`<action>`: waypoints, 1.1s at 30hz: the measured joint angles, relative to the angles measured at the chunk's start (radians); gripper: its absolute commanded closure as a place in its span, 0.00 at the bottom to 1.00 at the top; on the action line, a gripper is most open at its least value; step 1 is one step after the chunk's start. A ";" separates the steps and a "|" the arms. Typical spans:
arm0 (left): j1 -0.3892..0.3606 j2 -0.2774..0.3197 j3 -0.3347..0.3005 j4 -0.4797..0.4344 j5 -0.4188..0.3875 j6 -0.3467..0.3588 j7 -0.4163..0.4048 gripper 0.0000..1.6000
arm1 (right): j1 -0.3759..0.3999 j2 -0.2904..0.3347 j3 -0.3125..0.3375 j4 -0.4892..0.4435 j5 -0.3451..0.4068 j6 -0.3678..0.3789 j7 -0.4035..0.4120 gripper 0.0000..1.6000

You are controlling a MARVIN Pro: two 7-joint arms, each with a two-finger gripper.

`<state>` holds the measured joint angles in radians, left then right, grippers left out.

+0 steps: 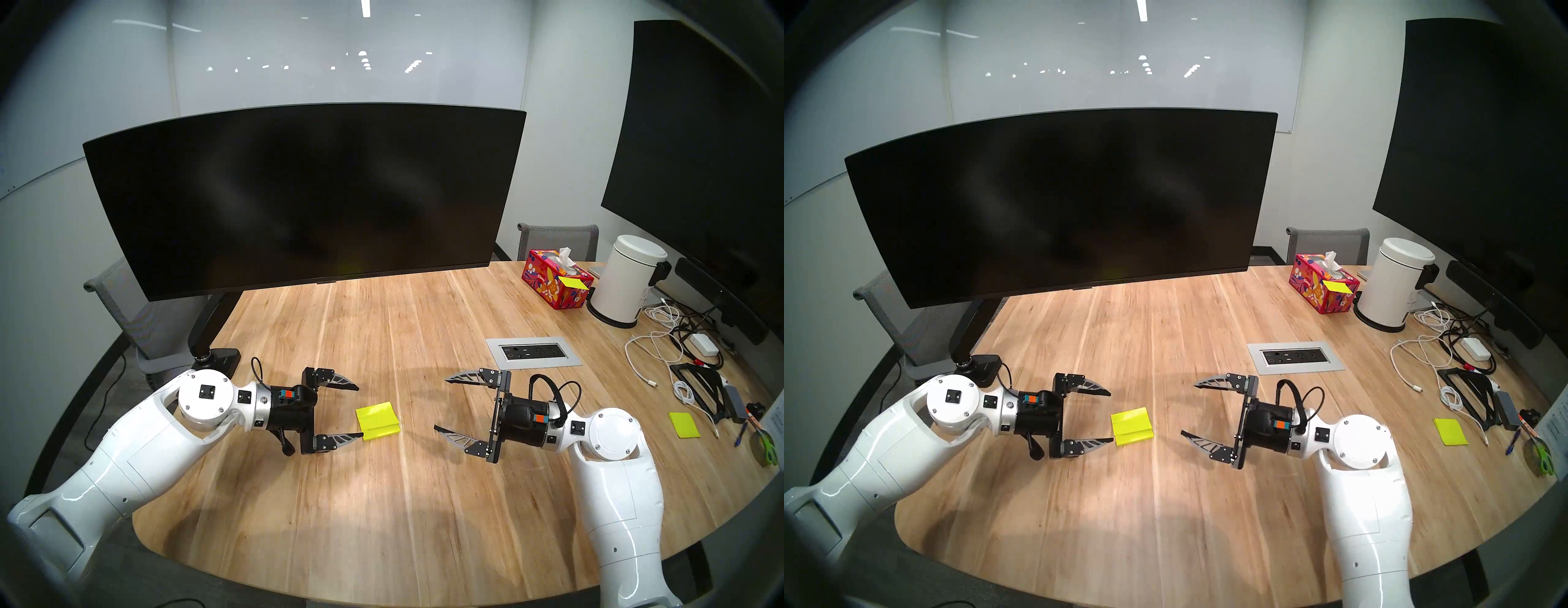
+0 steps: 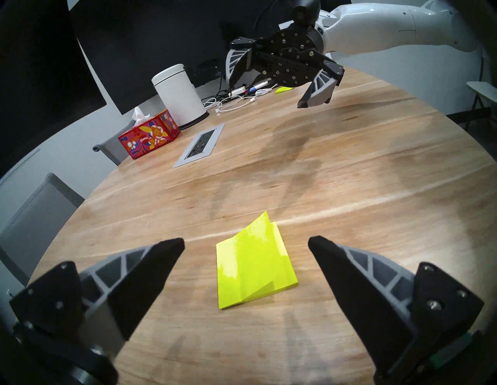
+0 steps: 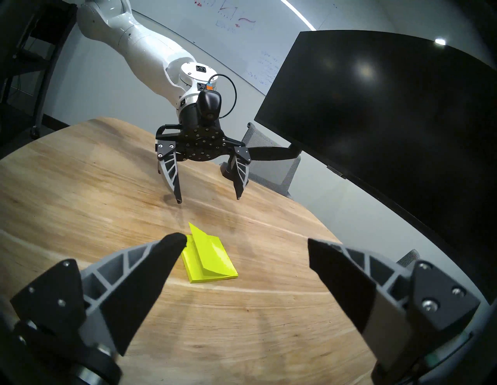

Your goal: Peel one sticky note off the pad and stick it onto the monitor, then press it flat

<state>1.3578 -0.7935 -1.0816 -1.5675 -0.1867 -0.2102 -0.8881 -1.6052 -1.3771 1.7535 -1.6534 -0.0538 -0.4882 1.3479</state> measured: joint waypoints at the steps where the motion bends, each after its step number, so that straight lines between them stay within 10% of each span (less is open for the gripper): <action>1: -0.002 -0.003 0.005 0.001 0.005 0.002 0.001 0.00 | -0.002 0.001 0.001 -0.001 0.002 0.000 0.000 0.00; 33: -0.063 -0.064 0.061 0.056 0.151 0.095 0.068 0.00 | -0.044 0.031 0.011 -0.033 0.057 0.006 0.003 0.00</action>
<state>1.2952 -0.8578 -1.0210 -1.5115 -0.0355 -0.1153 -0.8205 -1.6489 -1.3461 1.7641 -1.6861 0.0035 -0.4823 1.3513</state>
